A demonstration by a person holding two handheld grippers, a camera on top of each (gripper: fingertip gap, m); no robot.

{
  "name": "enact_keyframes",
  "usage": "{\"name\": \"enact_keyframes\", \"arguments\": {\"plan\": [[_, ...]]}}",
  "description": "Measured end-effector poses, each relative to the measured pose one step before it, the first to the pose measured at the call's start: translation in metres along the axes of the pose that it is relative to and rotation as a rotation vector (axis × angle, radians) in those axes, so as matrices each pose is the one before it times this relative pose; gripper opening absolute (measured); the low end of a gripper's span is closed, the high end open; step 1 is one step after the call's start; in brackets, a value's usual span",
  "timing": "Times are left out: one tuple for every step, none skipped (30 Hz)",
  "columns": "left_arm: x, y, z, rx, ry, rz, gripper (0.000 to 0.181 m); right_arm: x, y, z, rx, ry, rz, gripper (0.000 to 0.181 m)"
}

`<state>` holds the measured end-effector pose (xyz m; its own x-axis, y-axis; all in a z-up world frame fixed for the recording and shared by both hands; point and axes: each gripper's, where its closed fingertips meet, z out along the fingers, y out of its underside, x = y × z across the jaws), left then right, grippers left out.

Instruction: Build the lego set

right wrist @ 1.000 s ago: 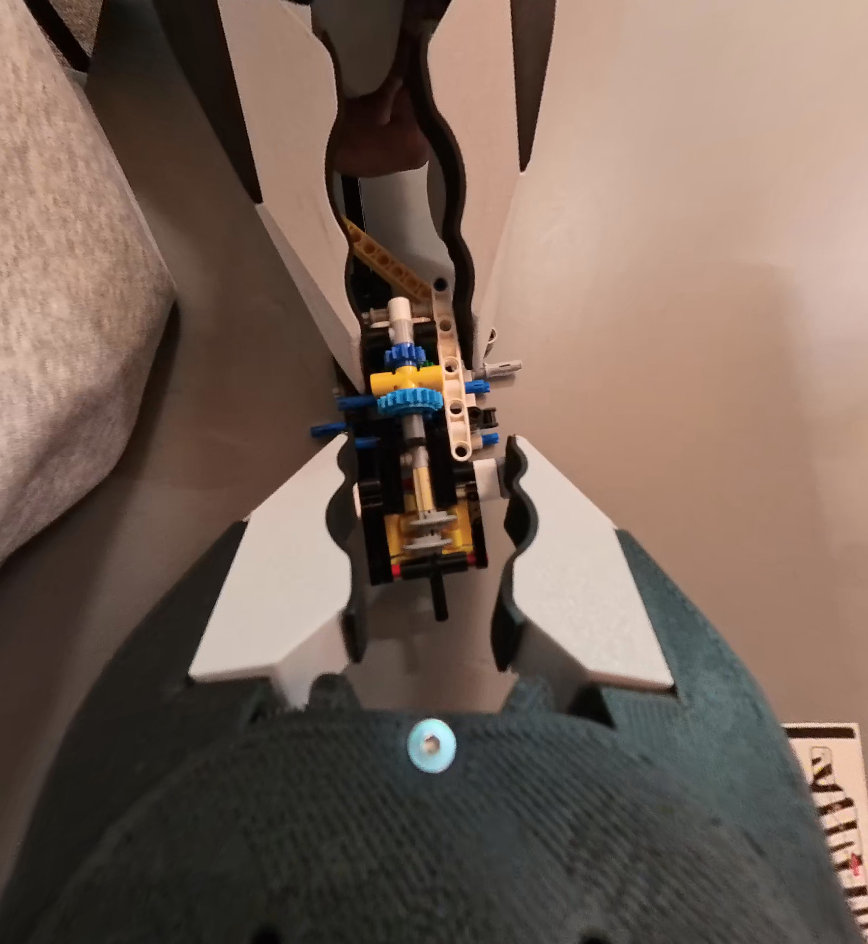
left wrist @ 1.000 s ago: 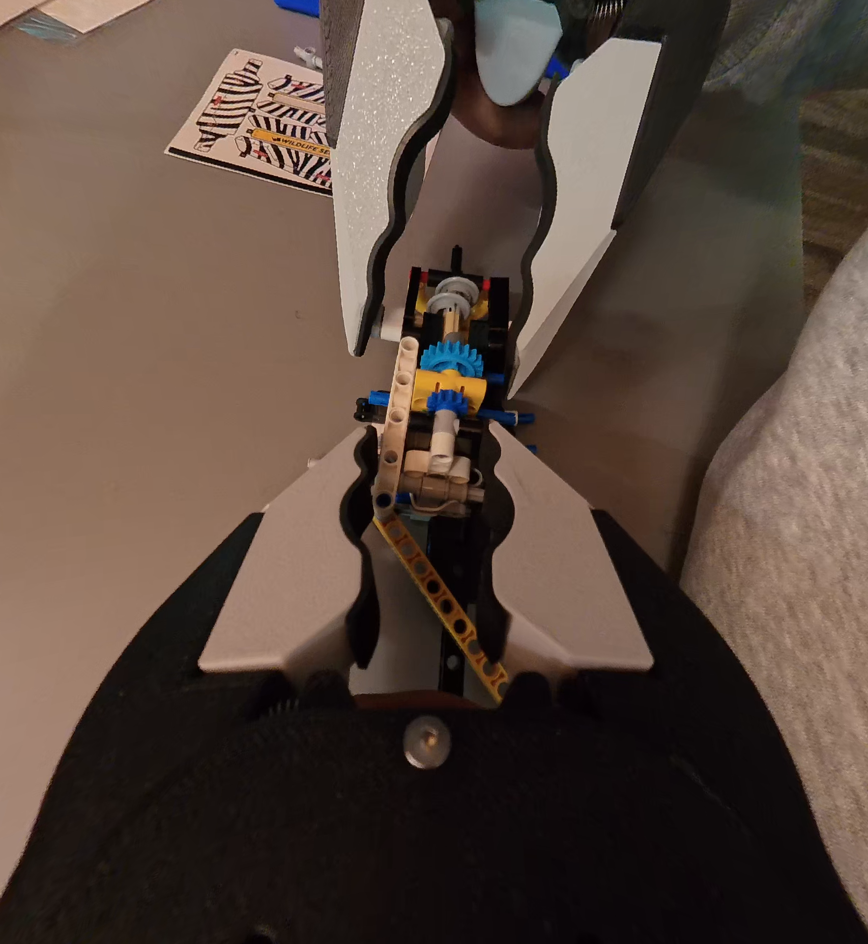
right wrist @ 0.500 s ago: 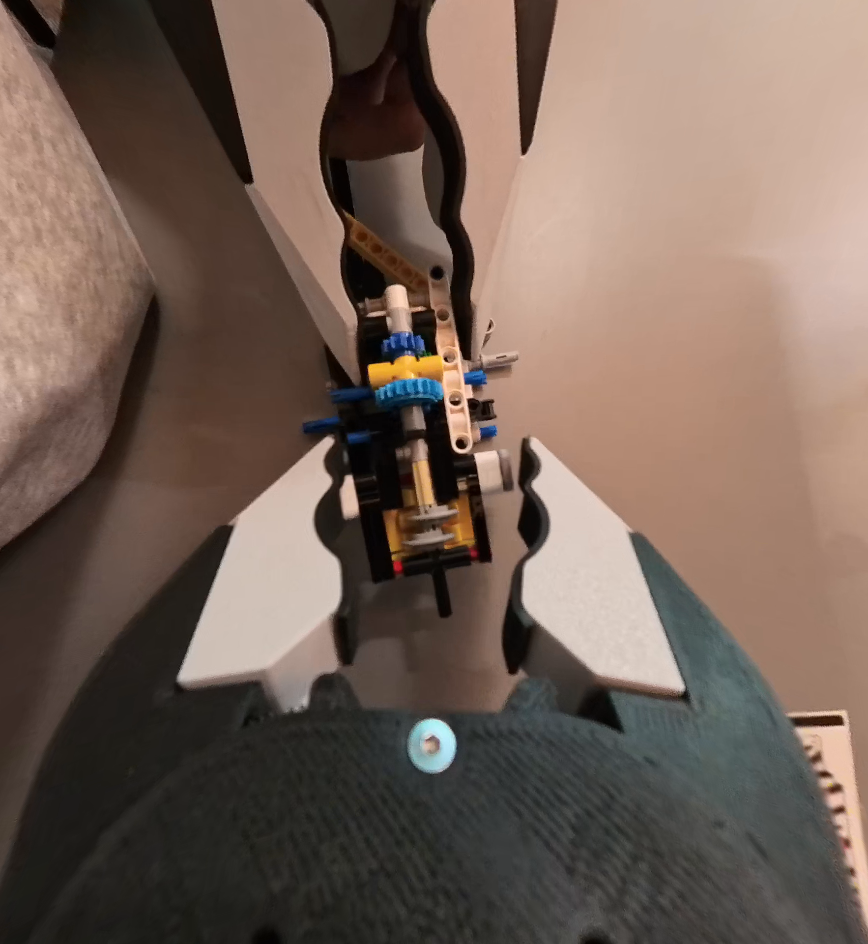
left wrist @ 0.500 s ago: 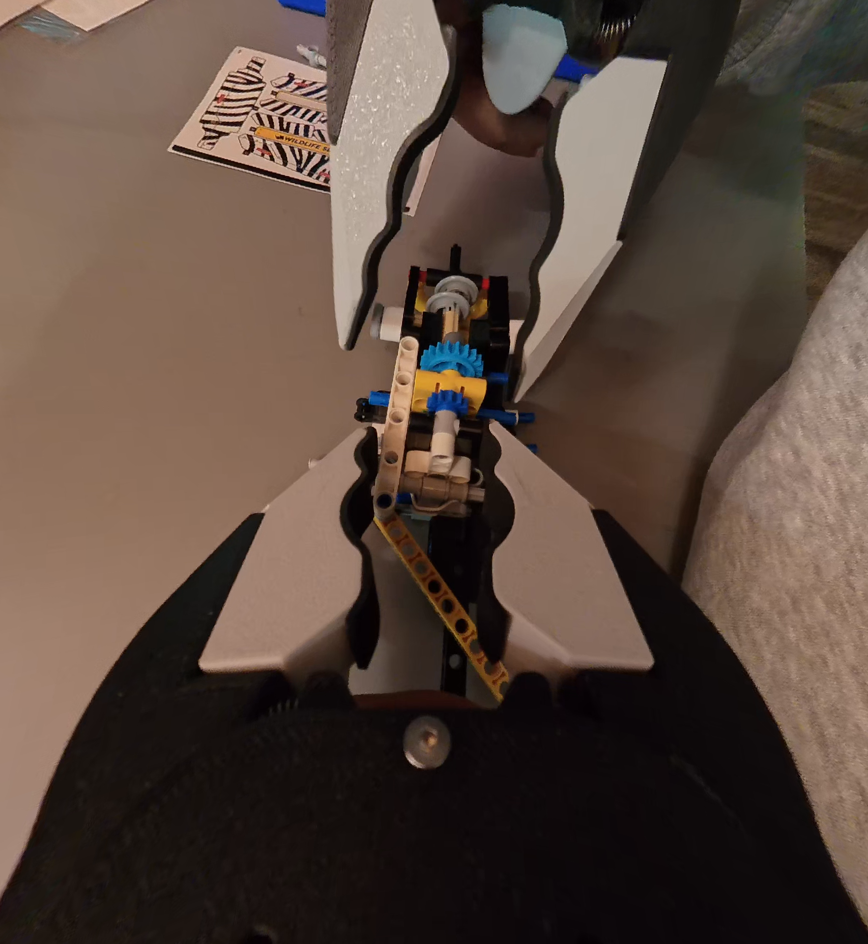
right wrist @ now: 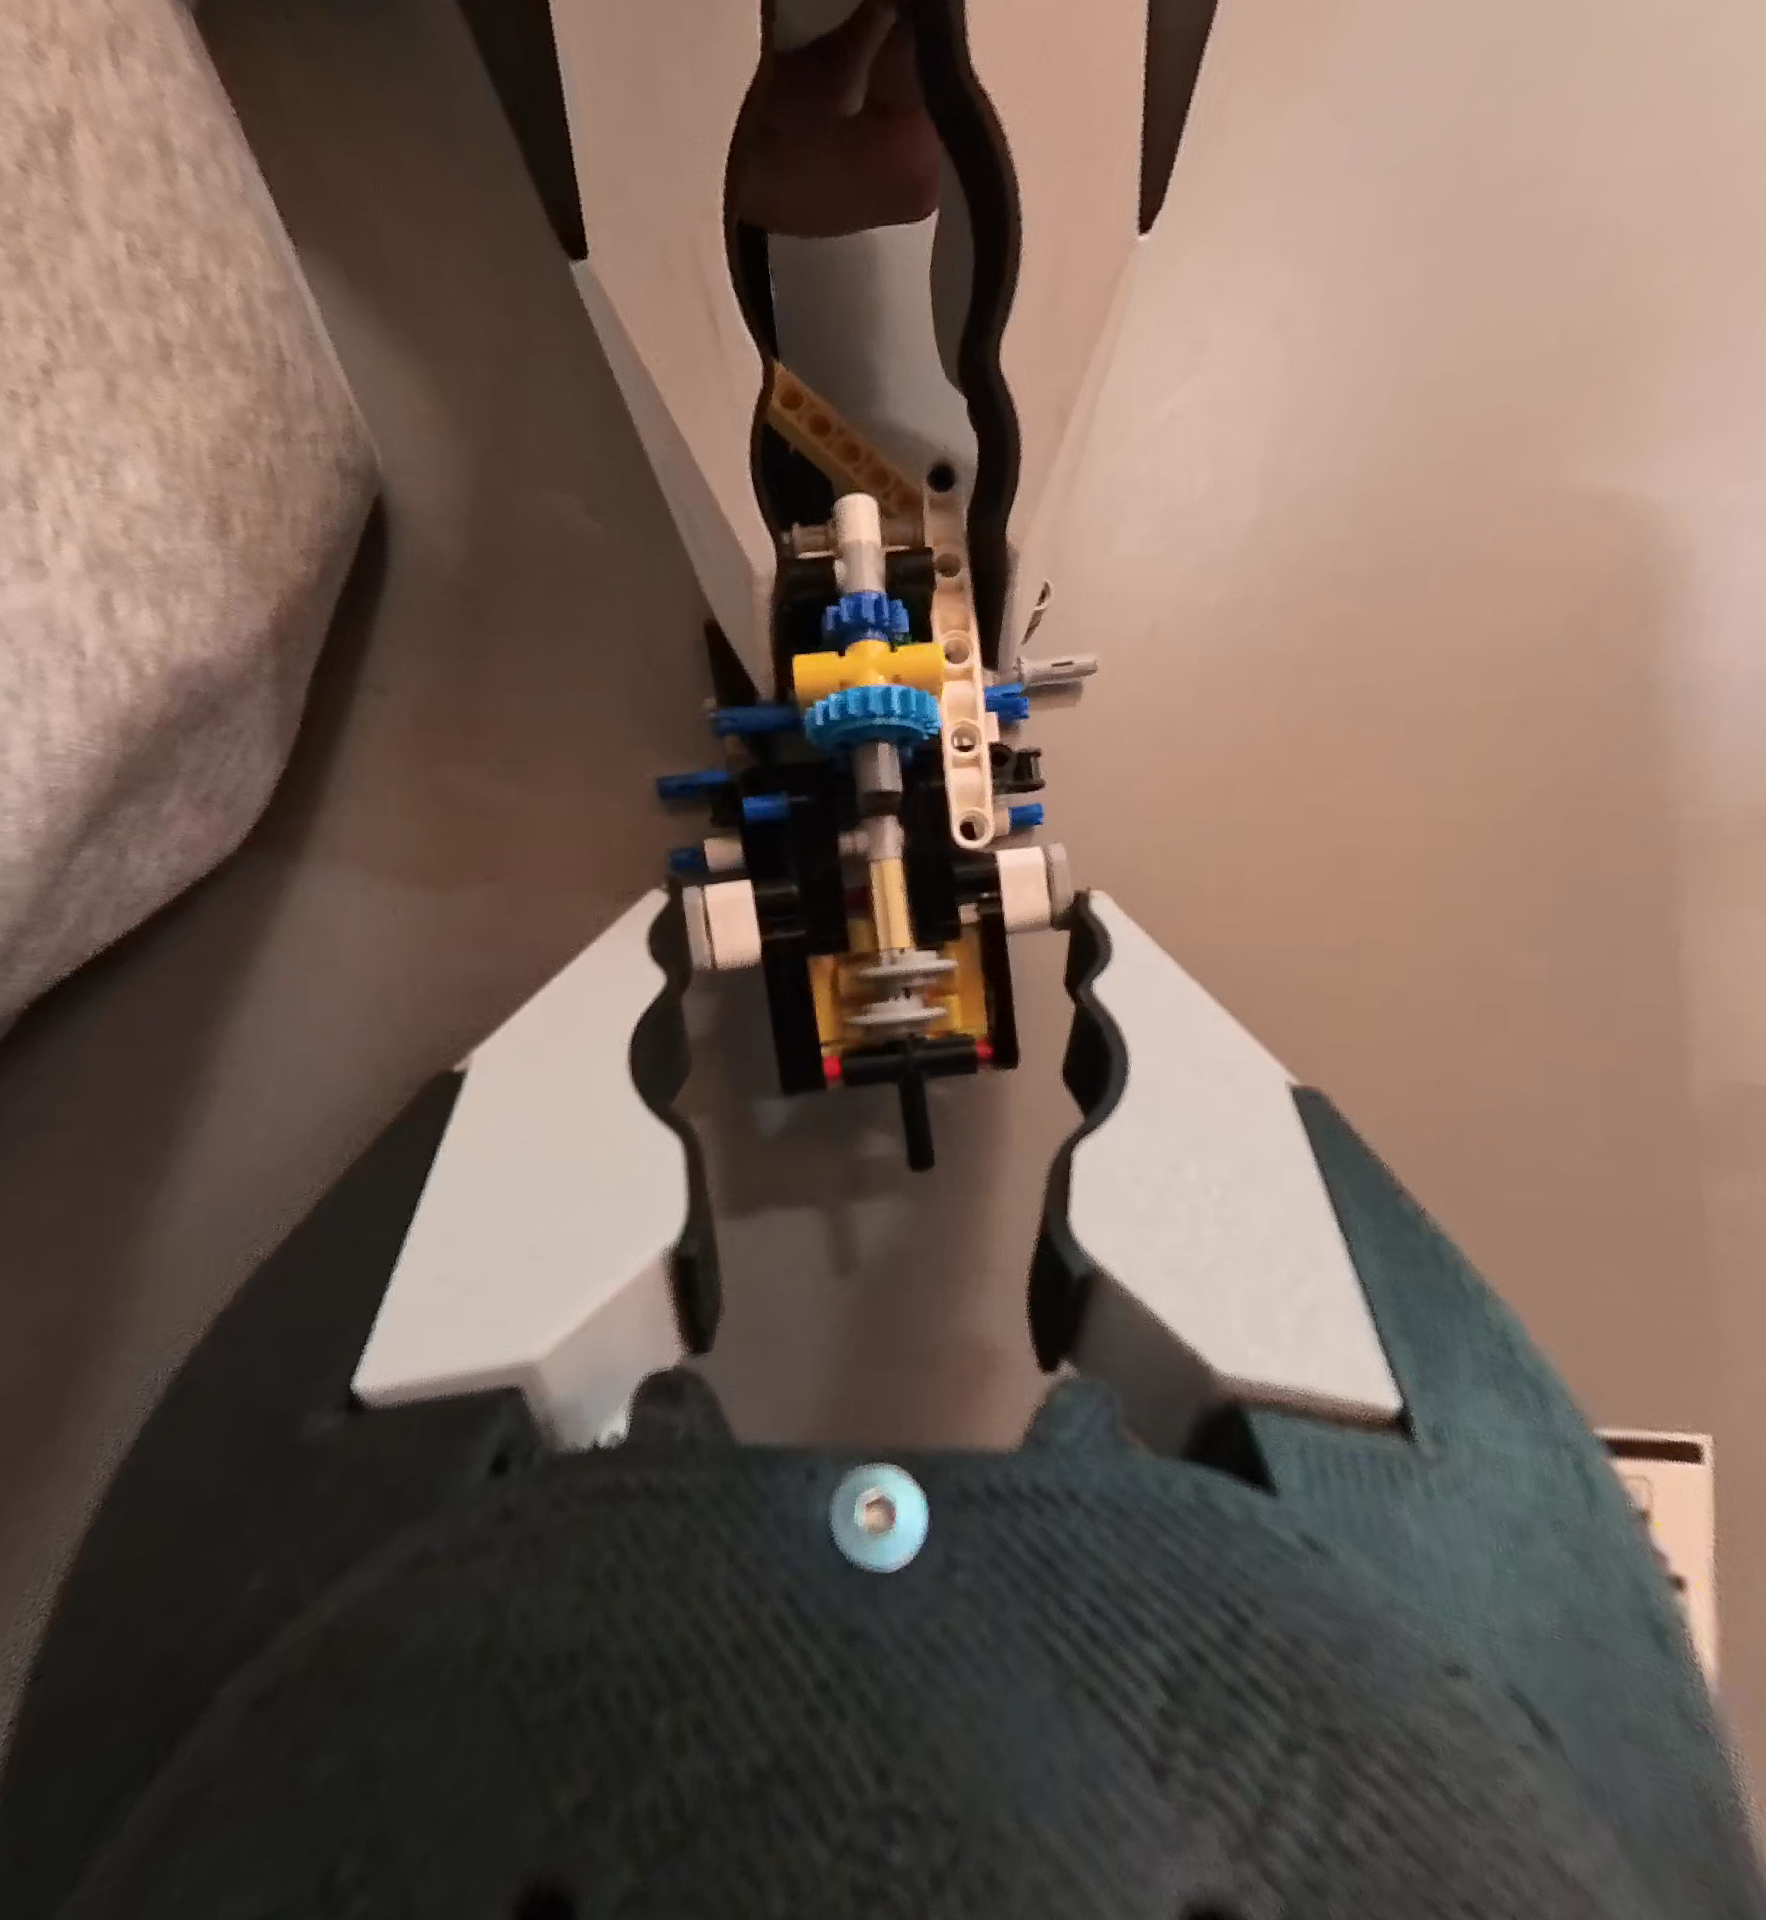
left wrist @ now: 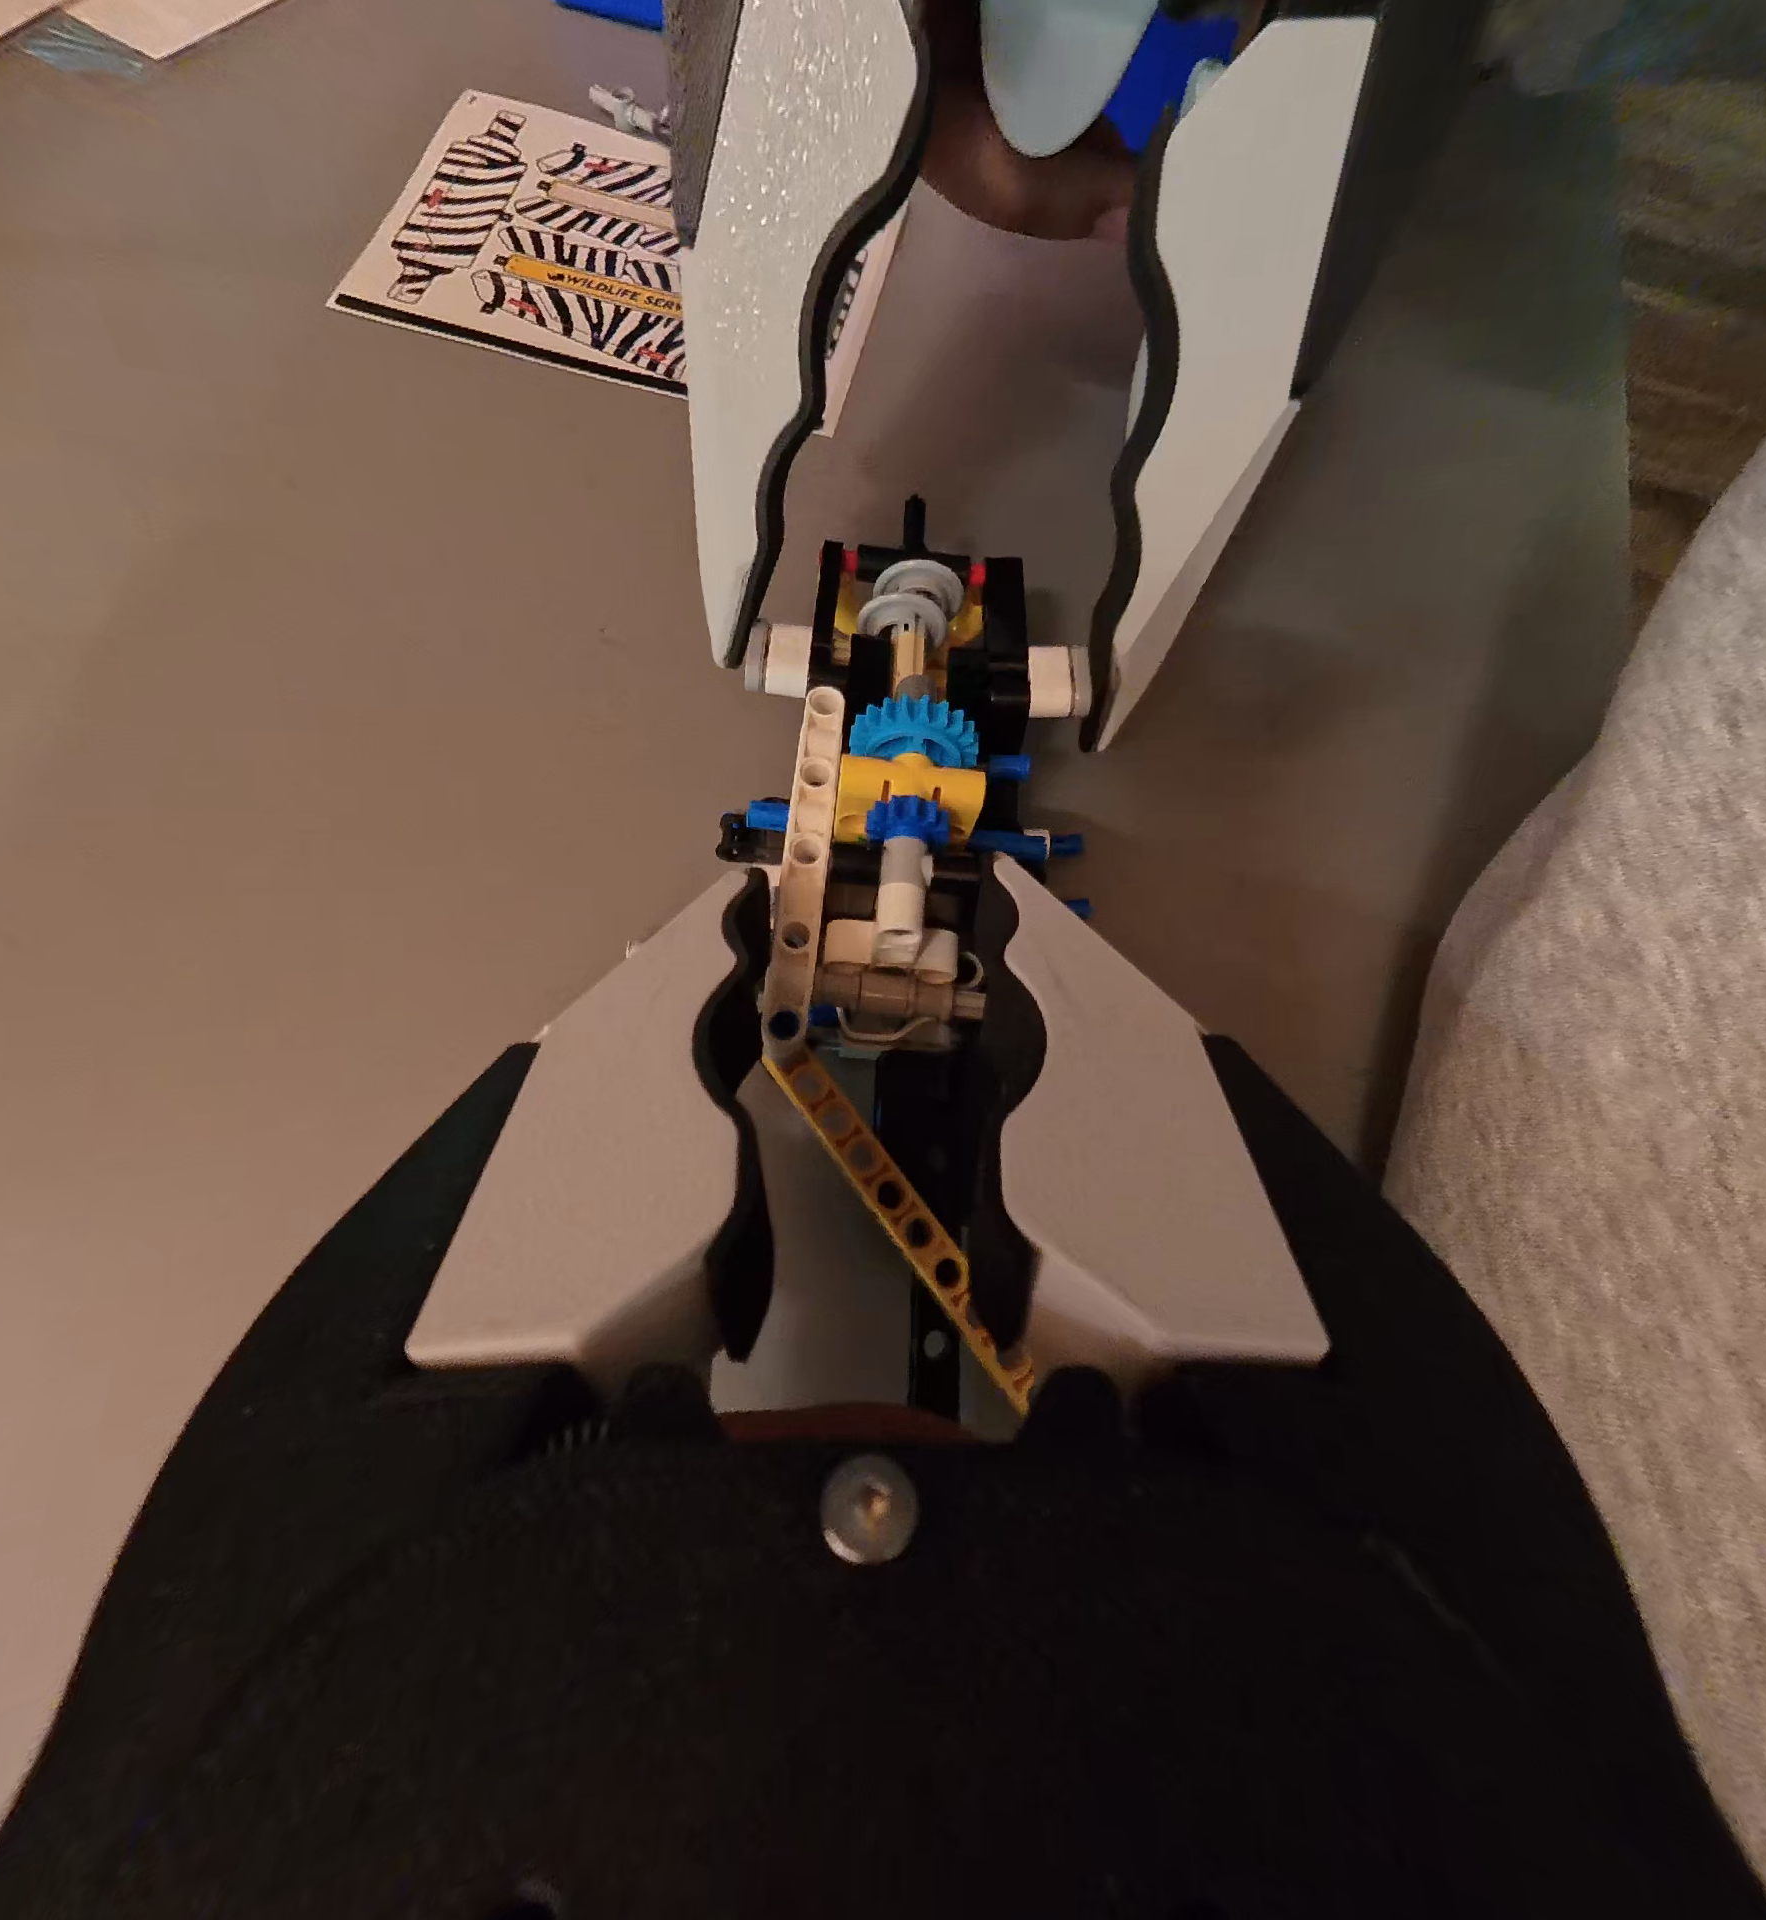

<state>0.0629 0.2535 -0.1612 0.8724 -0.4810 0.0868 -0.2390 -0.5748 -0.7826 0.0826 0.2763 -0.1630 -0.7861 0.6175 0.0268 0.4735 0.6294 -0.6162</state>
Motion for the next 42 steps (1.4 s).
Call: {"name": "enact_keyframes", "arguments": {"plan": [[0.00028, 0.00022, 0.0001, -0.0012, -0.0012, 0.0024, 0.04, 0.00011, -0.00023, -0.00003, 0.0029, -0.0074, -0.0007, 0.075], [0.00003, 0.00007, -0.00001, -0.0007, -0.0004, 0.0001, 0.04, 0.00022, -0.00023, -0.00004, 0.0031, -0.0076, 0.0014, 0.074], [0.0001, 0.00016, 0.00007, -0.0015, 0.0018, -0.0024, 0.04, 0.00014, -0.00025, -0.00009, 0.0012, -0.0061, -0.001, 0.073], [0.00004, 0.00011, 0.00013, -0.0013, 0.0014, -0.0011, 0.04, 0.00025, -0.00018, -0.00004, -0.0014, -0.0061, 0.0024, 0.073], [-0.00013, -0.0001, 0.00009, -0.0012, -0.0004, 0.0005, 0.04, 0.00028, -0.00022, -0.00013, -0.0019, -0.0077, 0.0088, 0.072], [-0.00005, -0.00015, 0.00014, -0.0008, -0.0014, 0.0004, 0.039, 0.00031, -0.00006, -0.00006, -0.0011, -0.0065, 0.0093, 0.072], [-0.00017, -0.00004, 0.00011, -0.0005, -0.0016, 0.001, 0.039, 0.00013, -0.00002, -0.00005, 0.0011, -0.003, 0.005, 0.071], [0.00008, -0.00006, 0.00015, -0.0003, -0.0014, 0.0011, 0.039, 0.00013, 0.00017, 0.00004, 0.0019, -0.0006, 0.0014, 0.071], [0.00007, -0.00005, 0.00011, -0.0002, -0.0013, 0.0001, 0.039, 0.00025, 0.00002, -0.00002, -0.0004, 0.0008, 0.003, 0.071], [-0.0001, -0.00006, -0.00001, -0.0005, -0.0017, 0.0006, 0.039, 0.00012, -0.00005, 0.00009, -0.0015, 0.0016, 0.0051, 0.071], [-0.00003, 0.00013, 0.00003, -0.0004, 0.0, 0.0003, 0.039, 0.00003, 0.00005, 0.00017, -0.0017, 0.0028, -0.0003, 0.071], [0.00021, -0.00009, 0.00008, 0.0005, 0.0009, 0.0001, 0.039, 0.00003, 0.00028, 0.00001, -0.0025, 0.0018, -0.0006, 0.071], [0.00002, -0.00022, 0.00014, 0.0001, -0.0005, 0.002, 0.039, 0.00007, 0.00018, 0.00009, -0.0023, 0.0029, -0.0017, 0.071], [0.0, 0.00003, 0.00001, -0.0002, -0.0005, 0.0023, 0.039, 0.0001, 0.00006, 0.00014, -0.0014, 0.0033, 0.0004, 0.071], [-0.00007, -0.00002, 0.00008, -0.0007, 0.0005, 0.0007, 0.039, 0.0, 0.00008, 0.00013, -0.0015, 0.0026, 0.0005, 0.07], [0.00021, -0.00003, 0.0001, -0.0003, 0.0004, 0.0016, 0.039, -0.00007, 0.00033, 0.00011, -0.0027, 0.0032, -0.0024, 0.07], [0.00002, -0.00023, 0.00014, 0.0001, -0.0004, 0.002, 0.039, 0.00001, 0.00028, 0.00015, -0.0027, 0.0031, -0.0026, 0.07], [0.0001, -0.00011, 0.00004, -0.0003, -0.0006, 0.0011, 0.039, 0.00001, 0.00007, 0.0, -0.0014, 0.0012, 0.0005, 0.07], [0.00011, 0.00003, 0.00001, -0.0004, 0.0, -0.0003, 0.039, -0.0001, -0.00001, 0.00013, 0.0002, 0.0021, -0.0024, 0.07], [-0.00006, 0.00004, 0.00002, 0.0006, 0.0003, -0.0011, 0.039, -0.00001, 0.00001, 0.00009, 0.0008, -0.0004, 0.0002, 0.071], [-0.00007, 0.00001, 0.00004, 0.0009, 0.0003, -0.0011, 0.039, 0.00014, -0.00011, 0.0002, 0.0004, -0.0006, -0.0029, 0.071], [-0.00007, 0.00018, -0.00011, 0.0002, 0.0006, -0.0009, 0.039, 0.0, -0.00023, 0.00023, 0.0018, -0.0012, 0.0007, 0.071], [-0.00019, 0.00018, -0.00017, 0.0006, 0.0009, -0.001, 0.04, 0.00004, -0.00032, 0.0003, 0.0019, -0.0001, -0.0006, 0.071], [-0.00032, -0.00004, -0.00015, 0.0011, 0.001, -0.0029, 0.04, 0.00002, -0.00019, 0.00038, 0.0006, 0.003, -0.0031, 0.072], [-0.00044, 0.00009, -0.00025, 0.0019, 0.0004, -0.0036, 0.039, 0.0002, -0.00036, 0.00037, 0.004, 0.0035, -0.0001, 0.072], [-0.0002, 0.00017, -0.00027, 0.0014, 0.0008, -0.003, 0.04, 0.00001, -0.0003, 0.00018, 0.0045, 0.001, 0.0003, 0.072], [-0.0002, 0.00008, -0.00009, 0.0008, 0.0, -0.0035, 0.04, 0.00009, -0.00031, 0.0002, 0.0041, 0.0017, -0.0004, 0.072], [-0.00014, 0.00003, -0.00015, 0.0009, -0.0014, -0.0019, 0.04, 0.00008, -0.00013, 0.00029, 0.0046, 0.002, 0.0022, 0.072], [-0.00032, 0.00015, -0.00024, -0.001, -0.002, 0.0002, 0.04, -0.00002, -0.00021, 0.00018, 0.0028, 0.0007, 0.0035, 0.072], [-0.0003, 0.00007, -0.00024, -0.0016, -0.002, 0.0005, 0.04, -0.00004, 0.00009, 0.00019, -0.0002, 0.0013, 0.0023, 0.073], [-0.00028, -0.00008, -0.00033, -0.0021, -0.0016, 0.0008, 0.04, -0.00011, 0.00014, 0.00033, -0.0012, 0.001, 0.004, 0.073], [-0.00009, 0.00004, -0.00016, -0.0033, -0.0014, 0.0012, 0.04, 0.00008, 0.00023, 0.00026, -0.0014, 0.0019, 0.0059, 0.073], [0.00007, -0.00003, -0.00027, -0.0042, -0.0011, 0.0023, 0.04, 0.0006, 0.00003, 0.00021, 0.0005, 0.0081, 0.0035, 0.076], [0.00062, -0.0003, -0.00045, -0.0022, 0.0019, 0.0027, 0.042, -0.00011, -0.00032, -0.00013, 0.003, 0.0055, 0.0011, 0.083], [0.00094, -0.00075, -0.0008, 0.0005, 0.003, 0.0004, 0.044, -0.00077, -0.00003, -0.00064, 0.0006, 0.0002, 0.0057, 0.088], [0.00072, -0.00117, -0.00119, 0.0028, 0.0019, -0.0019, 0.047, -0.00056, -0.00005, -0.00112, 0.0001, 0.0016, 0.0065, 0.09], [0.00042, -0.00124, -0.00152, 0.0037, -0.0006, -0.0027, 0.052, 0.00024, 0.00002, -0.00174, 0.0012, 0.0092, 0.0025, 0.092], [-0.00029, -0.0008, -0.00192, 0.0009, -0.0054, -0.0008, 0.057, 0.00024, 0.00044, -0.00214, -0.0008, 0.0111, 0.0022, 0.093], [-0.00076, -0.00035, -0.00248, -0.0005, -0.0097, 0.0014, 0.061, 0.00071, 0.00057, -0.00275, -0.001, 0.0144, 0.0061, 0.093], [-0.00104, -0.00051, -0.00293, 0.0013, -0.0129, 0.0012, 0.063, 0.00134, -0.00003, -0.00326, 0.0043, 0.0184, 0.0108, 0.094], [-0.00109, -0.00082, -0.00352, 0.0044, -0.0148, -0.0001, 0.065, 0.00127, -0.0007, -0.00395, 0.0114, 0.0186, 0.0153, 0.094], [-0.00083, -0.00112, -0.00401, 0.0078, -0.0136, -0.0021, 0.066, 0.00104, -0.00135, -0.00444, 0.018, 0.0179, 0.0192, 0.095]]}}
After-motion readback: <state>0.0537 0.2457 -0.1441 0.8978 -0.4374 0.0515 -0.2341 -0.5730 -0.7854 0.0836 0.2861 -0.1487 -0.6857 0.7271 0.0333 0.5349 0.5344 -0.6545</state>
